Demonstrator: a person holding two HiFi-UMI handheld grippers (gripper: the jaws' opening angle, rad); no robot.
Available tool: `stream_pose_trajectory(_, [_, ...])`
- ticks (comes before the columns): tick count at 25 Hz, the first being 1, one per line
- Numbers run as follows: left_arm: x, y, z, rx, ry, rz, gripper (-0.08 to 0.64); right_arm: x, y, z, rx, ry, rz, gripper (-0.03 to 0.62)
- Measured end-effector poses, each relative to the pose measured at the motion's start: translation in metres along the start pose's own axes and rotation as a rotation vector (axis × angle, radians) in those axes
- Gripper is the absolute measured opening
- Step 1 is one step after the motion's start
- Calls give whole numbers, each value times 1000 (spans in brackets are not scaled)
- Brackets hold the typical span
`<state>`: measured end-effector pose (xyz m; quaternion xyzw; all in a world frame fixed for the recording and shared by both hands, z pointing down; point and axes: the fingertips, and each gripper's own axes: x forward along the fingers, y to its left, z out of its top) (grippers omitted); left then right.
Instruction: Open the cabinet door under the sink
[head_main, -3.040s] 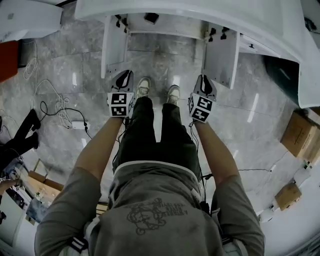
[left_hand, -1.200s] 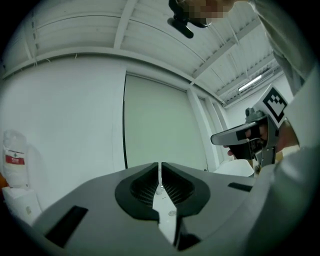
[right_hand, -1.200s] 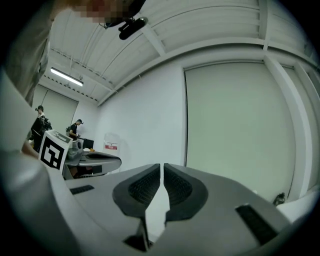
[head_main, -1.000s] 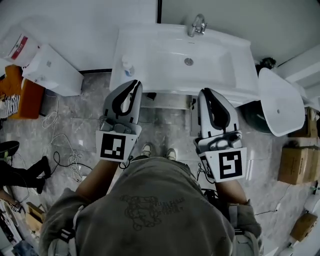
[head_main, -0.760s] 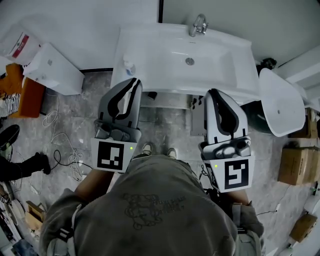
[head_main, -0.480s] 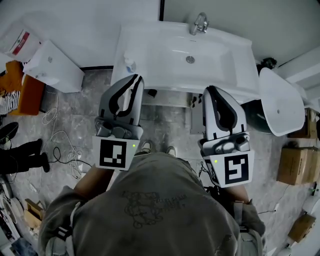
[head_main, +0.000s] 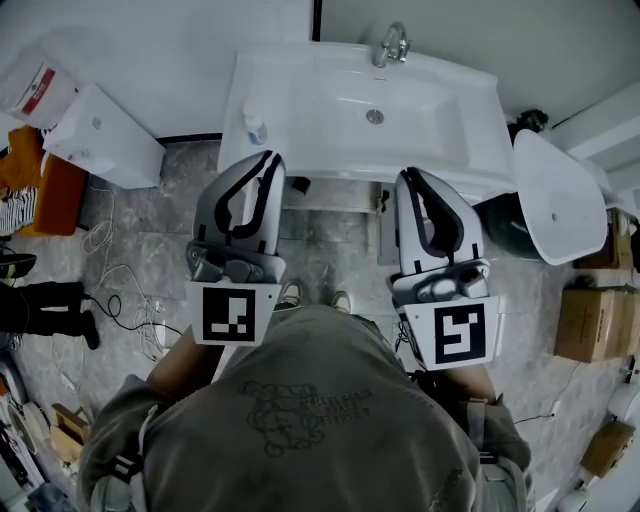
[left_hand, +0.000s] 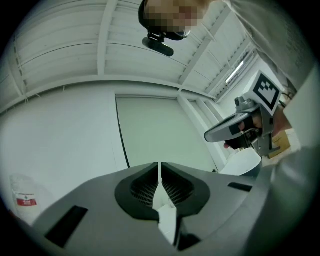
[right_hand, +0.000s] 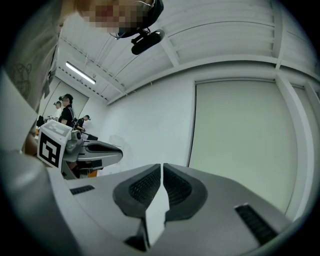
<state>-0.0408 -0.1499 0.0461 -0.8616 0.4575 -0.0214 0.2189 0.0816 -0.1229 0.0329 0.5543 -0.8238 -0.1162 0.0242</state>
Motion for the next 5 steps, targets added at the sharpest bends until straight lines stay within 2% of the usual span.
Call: stream_pose_trajectory(5, [1, -7, -2, -35, 1, -7, 31, -4, 1, 0, 4, 5, -1, 35])
